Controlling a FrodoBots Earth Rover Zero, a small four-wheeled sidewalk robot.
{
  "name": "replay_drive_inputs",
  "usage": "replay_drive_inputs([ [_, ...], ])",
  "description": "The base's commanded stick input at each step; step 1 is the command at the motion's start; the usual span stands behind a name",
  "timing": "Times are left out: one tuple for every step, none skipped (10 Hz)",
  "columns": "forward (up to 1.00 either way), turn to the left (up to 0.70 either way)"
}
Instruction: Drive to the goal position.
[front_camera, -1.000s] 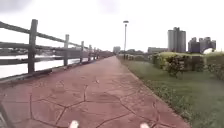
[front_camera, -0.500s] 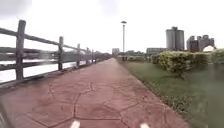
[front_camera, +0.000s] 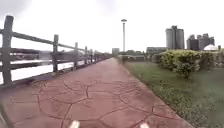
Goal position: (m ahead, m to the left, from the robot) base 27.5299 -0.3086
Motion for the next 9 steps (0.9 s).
replay_drive_inputs([
  [0.70,0.00],
  [0.70,0.00],
  [0.70,0.00],
  [0.70,0.00],
  [0.70,0.00],
  [0.70,0.00],
  [0.70,0.00],
  [0.70,0.00],
  [0.70,0.00],
])
